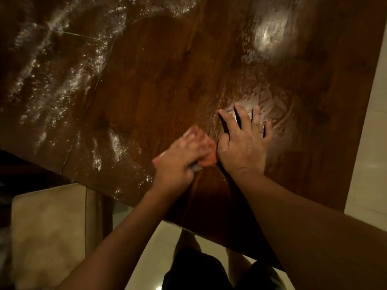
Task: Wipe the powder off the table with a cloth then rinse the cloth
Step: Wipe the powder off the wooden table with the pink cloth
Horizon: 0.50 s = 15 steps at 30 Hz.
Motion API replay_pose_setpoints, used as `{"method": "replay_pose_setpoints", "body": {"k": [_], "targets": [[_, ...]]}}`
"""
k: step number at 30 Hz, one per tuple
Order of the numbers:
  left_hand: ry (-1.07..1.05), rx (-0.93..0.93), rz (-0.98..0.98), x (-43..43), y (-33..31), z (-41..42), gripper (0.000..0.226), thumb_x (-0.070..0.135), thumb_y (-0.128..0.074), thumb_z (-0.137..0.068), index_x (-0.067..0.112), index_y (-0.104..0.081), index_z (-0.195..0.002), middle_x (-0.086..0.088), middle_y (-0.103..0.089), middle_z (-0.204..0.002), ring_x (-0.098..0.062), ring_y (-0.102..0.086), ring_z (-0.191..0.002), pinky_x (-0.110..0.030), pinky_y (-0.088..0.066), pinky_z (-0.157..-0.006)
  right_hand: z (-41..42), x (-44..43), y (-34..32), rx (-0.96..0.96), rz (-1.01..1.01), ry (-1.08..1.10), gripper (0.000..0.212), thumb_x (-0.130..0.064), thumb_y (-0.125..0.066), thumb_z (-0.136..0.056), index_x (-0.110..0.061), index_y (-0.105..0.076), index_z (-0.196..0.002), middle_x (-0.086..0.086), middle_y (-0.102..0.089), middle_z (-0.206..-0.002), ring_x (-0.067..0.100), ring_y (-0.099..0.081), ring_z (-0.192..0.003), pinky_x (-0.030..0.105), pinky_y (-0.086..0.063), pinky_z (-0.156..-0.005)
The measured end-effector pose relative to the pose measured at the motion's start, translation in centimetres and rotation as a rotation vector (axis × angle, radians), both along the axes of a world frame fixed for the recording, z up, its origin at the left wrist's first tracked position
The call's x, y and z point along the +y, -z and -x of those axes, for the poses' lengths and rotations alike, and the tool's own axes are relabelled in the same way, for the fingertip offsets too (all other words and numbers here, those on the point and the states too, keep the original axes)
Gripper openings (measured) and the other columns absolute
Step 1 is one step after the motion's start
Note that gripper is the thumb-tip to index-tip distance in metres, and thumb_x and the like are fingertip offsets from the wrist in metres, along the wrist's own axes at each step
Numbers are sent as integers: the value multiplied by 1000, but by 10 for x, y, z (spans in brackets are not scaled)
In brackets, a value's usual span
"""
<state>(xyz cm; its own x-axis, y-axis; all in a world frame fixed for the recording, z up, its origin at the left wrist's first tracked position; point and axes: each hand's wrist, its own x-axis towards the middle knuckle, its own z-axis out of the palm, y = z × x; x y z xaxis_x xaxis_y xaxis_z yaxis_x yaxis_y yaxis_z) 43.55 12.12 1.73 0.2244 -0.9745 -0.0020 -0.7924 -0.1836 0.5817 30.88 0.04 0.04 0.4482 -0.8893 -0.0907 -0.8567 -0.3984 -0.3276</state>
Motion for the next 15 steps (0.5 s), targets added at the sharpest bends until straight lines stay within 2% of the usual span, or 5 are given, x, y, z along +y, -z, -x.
{"method": "replay_pose_setpoints", "body": {"k": [4, 6, 9, 11, 15], "targets": [[169, -25, 44, 69, -3, -19, 33, 21, -60, -81, 30, -66, -112, 11, -59, -131, -17, -53, -130, -49, -42, -107, 1, 1, 0, -15, -5, 3, 57, -32, -39, -91, -43, -37, -146, -7, -24, -163, 28, -7, -154, 58, -8, -119], [-69, 42, 39, 74, -3, -35, 40, 15, -55, -78, 29, -68, -113, 20, -56, -134, -14, -49, -133, -50, -38, -111, 1, 1, 0, -29, -15, 10, 55, -31, -41, -92, -44, -38, -146, -8, -24, -163, 26, -5, -154, 57, -5, -120], [-552, 43, -34, 40, -2, -21, 53, 3, -60, -72, 29, -70, -117, 8, -52, -142, -14, -40, -139, -46, -36, -115, 2, 1, -1, -53, -27, 9, 54, -30, -42, -94, -45, -39, -146, -10, -24, -163, 25, -4, -154, 56, -3, -121], [-650, -13, -78, 8, -3, 10, 59, -4, -61, -79, 28, -63, -128, 4, -45, -151, -18, -28, -146, -45, -28, -120, 4, 0, -2, -90, -53, 6, 53, -29, -42, -94, -46, -42, -144, -11, -24, -163, 22, -3, -155, 52, 0, -122], [-173, -37, -3, -4, 0, 77, 51, 9, -44, -81, 12, -63, -128, -13, -50, -146, -29, -30, -144, -41, -17, -122, 19, -6, -2, -225, -116, -23, 52, -31, -39, -89, -42, -54, -137, -15, -32, -160, 16, -7, -154, 46, 1, -123]]}}
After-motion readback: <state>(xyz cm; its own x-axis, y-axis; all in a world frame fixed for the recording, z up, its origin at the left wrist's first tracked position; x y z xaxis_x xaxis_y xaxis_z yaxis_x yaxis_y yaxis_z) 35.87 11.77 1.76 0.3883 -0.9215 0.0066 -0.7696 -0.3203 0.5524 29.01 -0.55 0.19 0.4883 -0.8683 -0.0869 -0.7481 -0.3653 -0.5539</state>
